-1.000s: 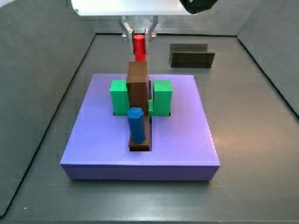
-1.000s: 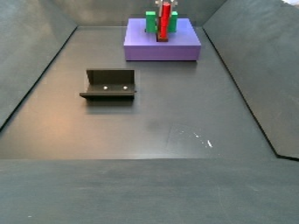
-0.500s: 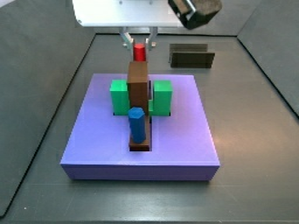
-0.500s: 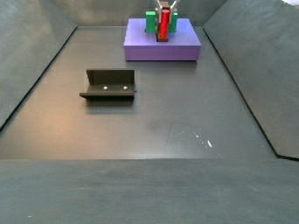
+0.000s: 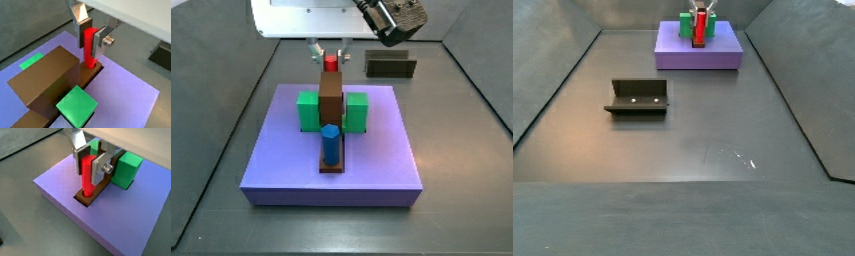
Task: Pick up the red object. Move up. Move to above the board. Insert the red object.
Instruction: Insert the red object.
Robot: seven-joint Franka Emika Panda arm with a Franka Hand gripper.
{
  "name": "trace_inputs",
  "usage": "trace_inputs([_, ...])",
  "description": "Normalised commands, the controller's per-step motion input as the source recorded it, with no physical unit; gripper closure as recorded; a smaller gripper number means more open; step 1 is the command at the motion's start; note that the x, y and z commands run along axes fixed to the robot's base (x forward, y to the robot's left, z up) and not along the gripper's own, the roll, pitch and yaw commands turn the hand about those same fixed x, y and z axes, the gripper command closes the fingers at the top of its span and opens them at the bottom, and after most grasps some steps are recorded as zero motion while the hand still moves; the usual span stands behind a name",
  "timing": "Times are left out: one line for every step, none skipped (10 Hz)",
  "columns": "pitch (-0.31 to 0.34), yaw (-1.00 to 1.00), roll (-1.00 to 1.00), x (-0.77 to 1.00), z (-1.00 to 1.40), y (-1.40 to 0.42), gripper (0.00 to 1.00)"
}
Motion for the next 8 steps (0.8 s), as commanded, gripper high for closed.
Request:
trace_inputs([-0.031, -0.25, 0.17, -0.09, -0.46, 0.27, 1.0])
trace_inputs([-0.011, -0.24, 0.14, 0.0, -0.44, 0.27, 1.0])
trace_inputs([-0.02, 0.0, 0.05, 0.04, -0.31, 0.0, 1.0])
trace_inputs([-0.074, 0.0, 0.0, 0.04, -0.32, -0.1, 1.0])
trace_inputs([-0.08, 0.14, 0.0, 0.0, -0.22, -0.19, 1.0])
trace_inputs([-0.074, 0.09, 0.0, 0.0, -0.27, -0.13, 1.0])
trace_inputs([-0.05, 0.0, -0.05, 0.0, -0.17, 0.0, 1.0])
trace_inputs([0.0, 0.0, 0.0, 0.0, 0.0, 0.0, 1.0])
